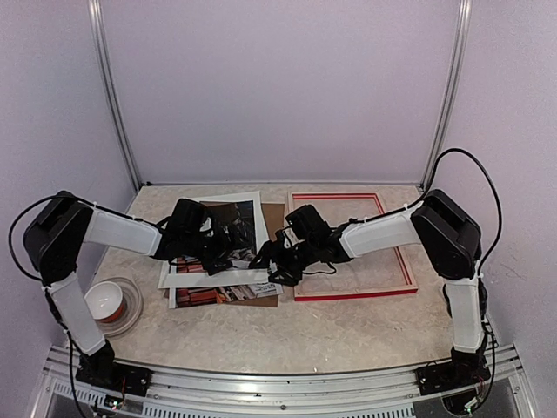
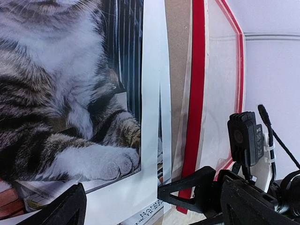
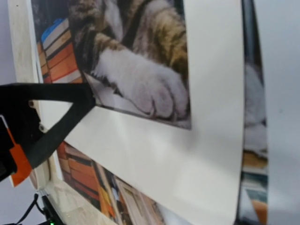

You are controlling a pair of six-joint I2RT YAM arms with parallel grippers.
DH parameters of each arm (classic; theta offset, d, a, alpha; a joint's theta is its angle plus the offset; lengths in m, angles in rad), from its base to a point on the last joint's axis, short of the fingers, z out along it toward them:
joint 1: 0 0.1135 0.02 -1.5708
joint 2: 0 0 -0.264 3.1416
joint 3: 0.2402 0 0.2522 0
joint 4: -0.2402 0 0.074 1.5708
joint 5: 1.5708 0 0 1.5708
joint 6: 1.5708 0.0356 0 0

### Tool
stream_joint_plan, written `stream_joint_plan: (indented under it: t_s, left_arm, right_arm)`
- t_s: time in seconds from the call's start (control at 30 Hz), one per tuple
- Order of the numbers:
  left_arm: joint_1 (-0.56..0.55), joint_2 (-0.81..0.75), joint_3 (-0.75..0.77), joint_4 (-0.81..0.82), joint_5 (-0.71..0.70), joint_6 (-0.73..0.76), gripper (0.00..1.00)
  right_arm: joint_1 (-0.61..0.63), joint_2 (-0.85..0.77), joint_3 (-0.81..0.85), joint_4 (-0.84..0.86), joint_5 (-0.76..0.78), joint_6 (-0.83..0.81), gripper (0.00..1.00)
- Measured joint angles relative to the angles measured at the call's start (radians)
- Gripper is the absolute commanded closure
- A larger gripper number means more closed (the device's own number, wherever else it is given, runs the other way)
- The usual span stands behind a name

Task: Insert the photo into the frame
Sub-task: Pick up the mat board from the photo.

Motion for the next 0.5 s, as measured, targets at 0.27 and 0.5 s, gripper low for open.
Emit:
stream_joint_plan:
  t_s: [0.27, 0.5]
  left_arm:
    - [-0.003, 0.013, -0.004, 0.029, 0.008, -0.003, 0.01]
    - [-0.011, 0.035, -0.011, 0.045, 0.021, -0.007, 0.01]
  right_arm:
    - [-0.002, -0.005, -0.106, 0.208, -0.043, 0.074, 0.23]
    - [-0.014, -0.012, -0.209, 0.418, -0.090, 0.150, 0.23]
